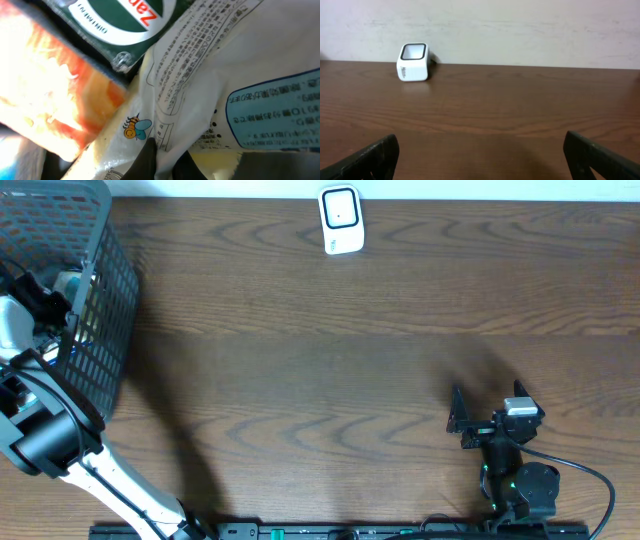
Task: Scan the item barcode
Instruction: 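Grasp the white-and-yellow snack bag in the basket with the left gripper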
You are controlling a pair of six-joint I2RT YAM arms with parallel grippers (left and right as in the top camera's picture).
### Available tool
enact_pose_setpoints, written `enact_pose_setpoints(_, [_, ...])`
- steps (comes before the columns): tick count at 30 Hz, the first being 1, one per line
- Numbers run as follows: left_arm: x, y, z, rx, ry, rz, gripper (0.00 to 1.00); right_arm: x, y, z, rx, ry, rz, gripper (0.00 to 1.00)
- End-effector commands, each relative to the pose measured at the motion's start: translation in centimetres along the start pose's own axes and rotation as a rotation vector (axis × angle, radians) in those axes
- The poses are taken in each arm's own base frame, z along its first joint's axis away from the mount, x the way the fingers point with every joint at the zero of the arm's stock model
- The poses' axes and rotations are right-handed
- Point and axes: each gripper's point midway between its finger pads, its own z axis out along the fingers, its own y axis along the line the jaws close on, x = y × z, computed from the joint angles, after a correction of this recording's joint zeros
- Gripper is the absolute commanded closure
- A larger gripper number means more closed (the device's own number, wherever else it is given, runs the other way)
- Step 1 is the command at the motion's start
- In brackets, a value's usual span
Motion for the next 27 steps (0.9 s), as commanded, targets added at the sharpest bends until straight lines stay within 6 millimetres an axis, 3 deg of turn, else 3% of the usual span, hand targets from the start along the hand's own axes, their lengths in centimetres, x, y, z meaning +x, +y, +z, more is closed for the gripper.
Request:
enact_pose_setpoints(1, [-1.6,0.8,-3.6,-0.044,-0.088,-0.227,0.93,0.1,0.2,0.0,-0.009,0.000,-0.008,0.01])
enact_pose_setpoints(5, [-5.6,0.0,-12.1,0.012,-0.311,-0.356,0.93,0.1,0.2,0.0,-0.009,0.000,-0.008,0.01])
enact_pose_setpoints(8, [-7.2,-0.2,-17.9,0.047,-0.447,-0.387,0.93,0.1,0.2,0.0,-0.009,0.000,-0.008,0.01])
enact_pose_setpoints(14, [-8.3,-1.1,-25.1,0.105,-0.611,-0.406,0.93,0.1,0.2,0.0,-0.009,0.000,-0.008,0.01])
enact_pose_setpoints(16, [-8.3,-1.5,-26.5,0.128,-0.638,-0.393,0.93,0.1,0.2,0.0,-0.009,0.000,-0.008,0.01])
enact_pose_setpoints(18, [-8.0,-1.8,-27.0,0.125,-0.638,-0.355,0.92,0.1,0.2,0.0,-0.009,0.000,-0.008,0.01])
enact_pose_setpoints(19, [-7.7,-1.8,-26.8,0.109,-0.623,-0.318,0.86,0.1,0.2,0.0,-0.009,0.000,-0.008,0.01])
enact_pose_setpoints(21, [-7.0,-1.9,-25.5,0.074,-0.578,-0.229,0.58,0.1,0.2,0.0,-0.009,0.000,-0.008,0.01])
enact_pose_setpoints(22, [-6.7,-1.8,-24.8,0.060,-0.557,-0.198,0.38,0.1,0.2,0.0,-0.009,0.000,-0.008,0.01])
enact_pose_setpoints(23, [-6.2,-1.8,-23.3,0.040,-0.516,-0.145,0.21,0.1,0.2,0.0,-0.009,0.000,-0.008,0.01])
enact_pose_setpoints(24, [-5.7,-1.5,-21.2,0.019,-0.460,-0.100,0.12,0.1,0.2,0.0,-0.009,0.000,-0.008,0.01])
enact_pose_setpoints(27, [-4.4,-1.9,-17.4,0.042,-0.346,0.005,0.07,0.1,0.2,0.0,-0.009,0.000,-0.008,0.01])
